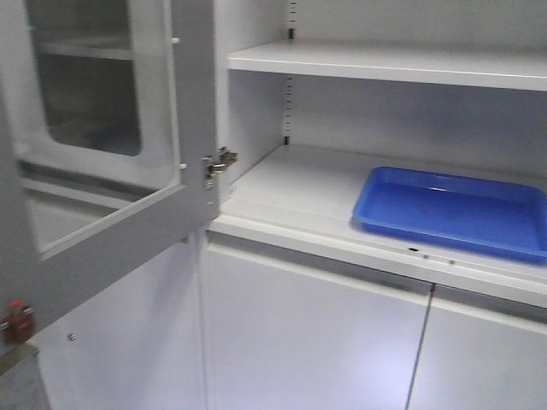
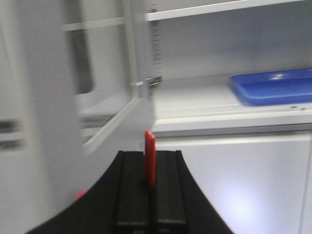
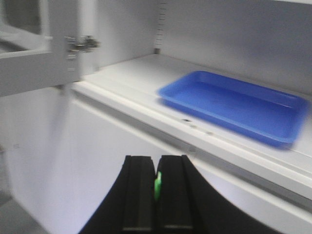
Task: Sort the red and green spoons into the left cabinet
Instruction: 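Approach the blue tray on the cabinet shelf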
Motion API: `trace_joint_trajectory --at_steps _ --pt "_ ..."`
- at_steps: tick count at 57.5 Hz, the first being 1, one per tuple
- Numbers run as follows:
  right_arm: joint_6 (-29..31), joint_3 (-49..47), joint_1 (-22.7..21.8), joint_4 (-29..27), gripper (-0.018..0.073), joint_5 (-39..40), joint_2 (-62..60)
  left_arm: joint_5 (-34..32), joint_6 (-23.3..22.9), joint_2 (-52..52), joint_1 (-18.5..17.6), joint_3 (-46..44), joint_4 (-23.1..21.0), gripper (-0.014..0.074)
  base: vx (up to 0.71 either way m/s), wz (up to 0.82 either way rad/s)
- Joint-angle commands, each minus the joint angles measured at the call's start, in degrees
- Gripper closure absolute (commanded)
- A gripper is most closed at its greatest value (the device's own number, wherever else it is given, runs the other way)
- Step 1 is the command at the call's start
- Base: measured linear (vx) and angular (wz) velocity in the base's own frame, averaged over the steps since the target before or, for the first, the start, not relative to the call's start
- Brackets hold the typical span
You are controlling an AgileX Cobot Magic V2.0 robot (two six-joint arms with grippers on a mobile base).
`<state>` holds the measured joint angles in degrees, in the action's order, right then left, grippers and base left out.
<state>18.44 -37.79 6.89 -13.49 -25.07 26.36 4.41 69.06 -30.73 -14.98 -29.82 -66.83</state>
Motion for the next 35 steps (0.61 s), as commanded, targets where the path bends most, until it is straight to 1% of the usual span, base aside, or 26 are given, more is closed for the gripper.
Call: trace_joint_trajectory --at_steps 1,8,14,35 --pt "0.14 -1.52 -0.22 -0.12 0.0564 4.73 0.40 -2.03 -0.37 -0.12 -0.36 -1.61 -0.91 0.0597 0.31 -0.83" --pt "0.14 -1.52 -0.22 -0.12 0.0564 4.73 0.40 -2.03 -0.37 -0.12 -0.36 -1.61 -0.91 0.0597 0.31 -0.72" --pt "0.14 -1.52 -0.22 -0.12 0.0564 4.73 0.40 -2.15 -0.37 -0.12 -0.36 -1.61 -0.91 0.0597 0.29 -0.49" --pt "0.14 -1.52 -0.22 -0.12 0.0564 4.73 0.40 -2.06 -0.37 -0.12 -0.36 -1.61 -0.91 0.0597 0.30 -0.22"
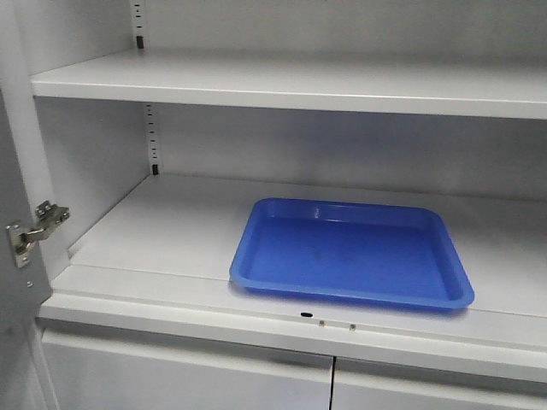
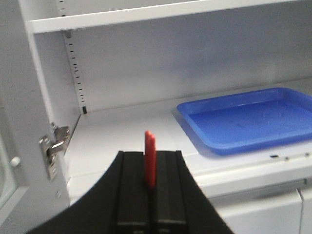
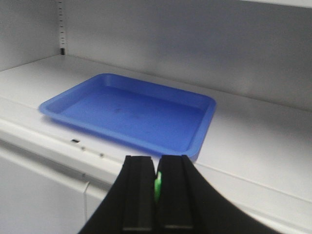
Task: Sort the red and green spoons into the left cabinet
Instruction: 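Approach the blue tray on the cabinet shelf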
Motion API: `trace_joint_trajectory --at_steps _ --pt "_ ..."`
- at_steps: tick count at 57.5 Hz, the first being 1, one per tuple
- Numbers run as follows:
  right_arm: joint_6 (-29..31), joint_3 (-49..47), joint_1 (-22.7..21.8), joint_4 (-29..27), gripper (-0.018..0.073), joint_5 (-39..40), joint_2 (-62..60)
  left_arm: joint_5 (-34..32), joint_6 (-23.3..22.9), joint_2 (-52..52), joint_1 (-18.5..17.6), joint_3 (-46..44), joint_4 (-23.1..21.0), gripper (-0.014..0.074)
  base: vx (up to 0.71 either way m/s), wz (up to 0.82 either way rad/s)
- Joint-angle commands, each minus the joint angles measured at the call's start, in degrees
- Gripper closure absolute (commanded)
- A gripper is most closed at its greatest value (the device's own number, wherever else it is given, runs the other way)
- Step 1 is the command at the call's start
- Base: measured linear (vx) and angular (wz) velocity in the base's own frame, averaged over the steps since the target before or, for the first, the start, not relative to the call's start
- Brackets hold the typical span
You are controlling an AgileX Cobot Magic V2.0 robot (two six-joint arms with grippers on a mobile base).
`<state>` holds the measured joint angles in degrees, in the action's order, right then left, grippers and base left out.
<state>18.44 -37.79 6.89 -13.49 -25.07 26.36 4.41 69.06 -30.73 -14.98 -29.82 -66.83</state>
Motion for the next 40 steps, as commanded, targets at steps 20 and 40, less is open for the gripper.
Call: trace_joint_trajectory --at_steps 20,40 --pt "0.14 -1.52 -0.22 -0.12 0.0564 4.73 0.40 -2.06 -0.37 -0.12 -0.36 -1.61 -0.91 0.0597 0.31 -0.15" --pt "0.14 -1.52 -0.22 -0.12 0.0564 4.73 0.40 -2.06 -0.37 -0.12 -0.36 -1.61 -0.91 0.0597 0.23 -0.18"
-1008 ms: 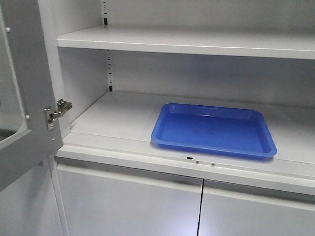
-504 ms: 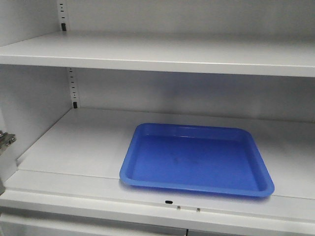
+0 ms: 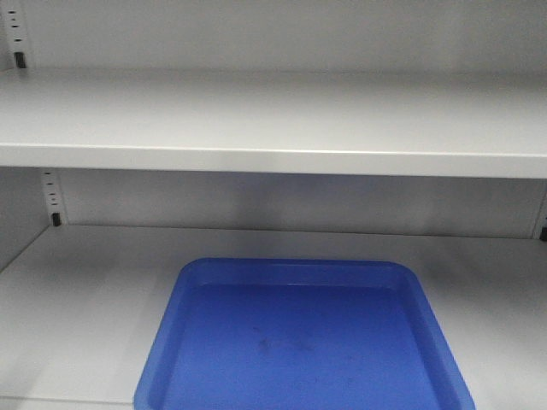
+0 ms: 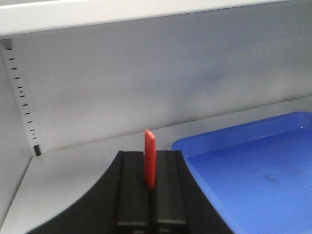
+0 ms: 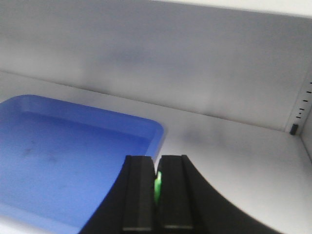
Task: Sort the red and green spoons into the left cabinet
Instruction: 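Approach the blue tray on the cabinet shelf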
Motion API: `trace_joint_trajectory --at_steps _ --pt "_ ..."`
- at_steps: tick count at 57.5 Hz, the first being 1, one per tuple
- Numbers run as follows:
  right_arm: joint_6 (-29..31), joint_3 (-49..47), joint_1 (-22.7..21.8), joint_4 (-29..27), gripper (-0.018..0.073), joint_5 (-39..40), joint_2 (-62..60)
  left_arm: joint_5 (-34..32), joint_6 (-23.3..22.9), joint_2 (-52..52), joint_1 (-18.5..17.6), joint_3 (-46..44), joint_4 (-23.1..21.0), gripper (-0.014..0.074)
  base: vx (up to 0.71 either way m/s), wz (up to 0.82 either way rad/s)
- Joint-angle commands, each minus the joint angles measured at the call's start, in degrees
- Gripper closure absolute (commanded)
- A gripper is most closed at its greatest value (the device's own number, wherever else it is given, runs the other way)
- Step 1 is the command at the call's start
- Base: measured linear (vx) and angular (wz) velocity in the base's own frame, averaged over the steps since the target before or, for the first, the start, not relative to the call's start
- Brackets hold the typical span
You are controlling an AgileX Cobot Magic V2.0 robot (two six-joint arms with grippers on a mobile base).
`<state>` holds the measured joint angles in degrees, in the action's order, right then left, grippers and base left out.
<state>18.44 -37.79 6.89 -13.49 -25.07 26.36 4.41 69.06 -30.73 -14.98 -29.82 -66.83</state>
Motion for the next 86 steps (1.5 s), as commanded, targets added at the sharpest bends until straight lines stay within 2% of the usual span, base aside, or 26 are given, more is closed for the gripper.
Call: trace_joint_trajectory --at_steps 1,70,78,86 --pt "0.14 -1.52 -0.22 -0.12 0.0564 4.73 0.40 -2.06 -0.37 -0.12 -0.36 -1.61 -0.91 0.0597 0.15 -0.17" --pt "0.14 -1.52 -0.22 -0.27 0.0564 5.22 0.40 -2.18 -0.37 -0.12 -0.36 -1.61 -0.91 0.0597 0.02 -0.03" --pt "0.09 -1.52 -0.22 -2.28 0.0564 5.39 0.40 -1.31 -0.37 -0.12 -0.36 -1.61 -0.98 0.0597 0.00 0.00" --pt "-0.04 -1.52 -0.22 -9.11 0.0564 6.11 1.58 2.57 -0.37 -0.96 -0.36 -1.67 -1.23 0.0597 0.00 0.00"
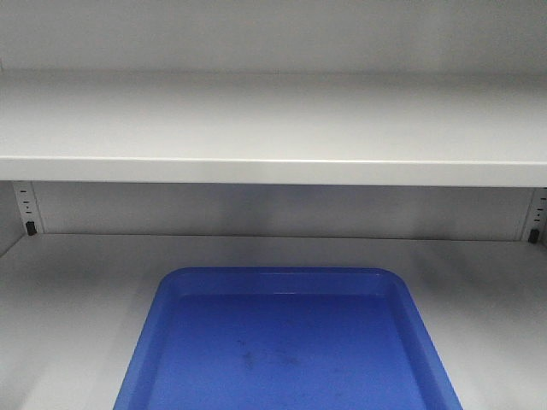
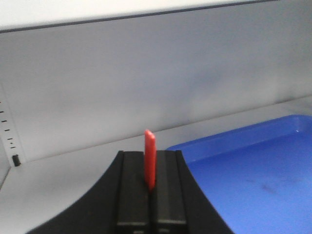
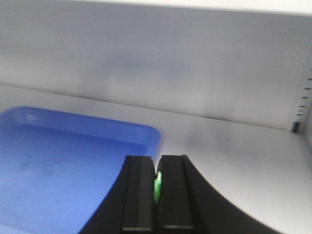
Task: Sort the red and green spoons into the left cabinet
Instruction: 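Approach the blue tray on the cabinet shelf, then lower both grippers with the spoons over the blue tray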
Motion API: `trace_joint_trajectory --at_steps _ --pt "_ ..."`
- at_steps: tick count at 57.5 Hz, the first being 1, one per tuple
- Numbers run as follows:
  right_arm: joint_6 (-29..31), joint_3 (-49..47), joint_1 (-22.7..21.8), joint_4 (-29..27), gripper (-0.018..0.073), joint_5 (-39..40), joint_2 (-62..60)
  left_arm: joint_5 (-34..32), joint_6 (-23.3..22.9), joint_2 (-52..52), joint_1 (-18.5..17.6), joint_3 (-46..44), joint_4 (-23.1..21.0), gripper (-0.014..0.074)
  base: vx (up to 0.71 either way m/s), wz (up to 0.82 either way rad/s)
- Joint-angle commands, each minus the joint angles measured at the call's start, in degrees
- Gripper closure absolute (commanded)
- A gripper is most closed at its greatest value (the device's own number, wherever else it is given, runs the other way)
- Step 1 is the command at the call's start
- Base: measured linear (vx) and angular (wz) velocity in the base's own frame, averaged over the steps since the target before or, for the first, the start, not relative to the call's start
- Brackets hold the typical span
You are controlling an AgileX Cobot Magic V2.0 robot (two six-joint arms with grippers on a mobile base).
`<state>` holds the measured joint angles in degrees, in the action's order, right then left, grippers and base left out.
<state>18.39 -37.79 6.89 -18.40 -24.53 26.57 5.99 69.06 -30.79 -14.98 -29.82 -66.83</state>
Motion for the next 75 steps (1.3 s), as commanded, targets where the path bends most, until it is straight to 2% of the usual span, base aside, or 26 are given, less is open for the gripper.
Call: trace_joint_trajectory --at_steps 1,8,17,23,31,40,41,45,53,65,69,75 --pt "0.20 -1.52 -0.22 -5.32 0.0564 5.64 1.71 1.57 -0.37 -1.14 -0.36 -1.67 -1.44 0.0597 0.00 0.00" --pt "4.82 -1.52 -0.22 -12.11 0.0564 6.48 5.89 6.80 -0.33 -5.44 -0.36 -2.34 -4.11 0.0597 0.00 0.00" --pt "19.15 -1.59 -0.02 -26.39 0.0564 9.81 11.81 9.91 -0.20 -12.19 -0.42 -6.94 -5.73 0.0597 0.00 0.00" --pt "32.63 -1.72 1.17 -39.00 0.0564 10.78 15.29 12.01 -0.20 -16.77 -0.42 -11.33 -7.00 0.0597 0.00 0.00" --pt "53.53 -1.72 3.90 -59.47 0.0564 10.45 19.34 15.18 -0.20 -22.55 -0.42 -16.71 -7.87 0.0597 0.00 0.00" --pt "77.00 -1.72 7.80 -82.55 0.0564 10.39 24.26 17.48 0.33 -27.31 -0.42 -20.09 -13.64 0.0597 0.00 0.00" --pt "78.95 -1.72 8.35 -83.71 0.0564 10.26 24.72 17.62 0.33 -27.68 -0.42 -20.25 -14.21 0.0597 0.00 0.00" --pt "82.24 -2.68 10.23 -83.58 0.0564 9.78 27.10 18.65 1.38 -29.31 -0.42 -20.38 -17.72 0.0597 0.00 0.00" --pt "82.48 -6.04 12.89 -83.58 0.0564 6.91 32.69 21.09 5.96 -32.22 -0.42 -20.38 -23.03 0.0597 0.00 0.00" --pt "82.48 -12.54 12.97 -83.58 0.0564 4.26 39.77 25.50 15.85 -36.02 -0.42 -20.38 -33.73 0.0597 0.00 0.00" --pt "82.48 -13.73 12.97 -83.58 0.0564 3.98 41.51 27.16 17.83 -37.45 -0.47 -20.89 -34.01 0.0597 0.00 0.00" --pt "82.48 -14.36 12.97 -83.58 0.0564 3.98 42.95 28.35 18.18 -39.51 -1.16 -21.76 -33.92 0.0597 0.00 0.00"
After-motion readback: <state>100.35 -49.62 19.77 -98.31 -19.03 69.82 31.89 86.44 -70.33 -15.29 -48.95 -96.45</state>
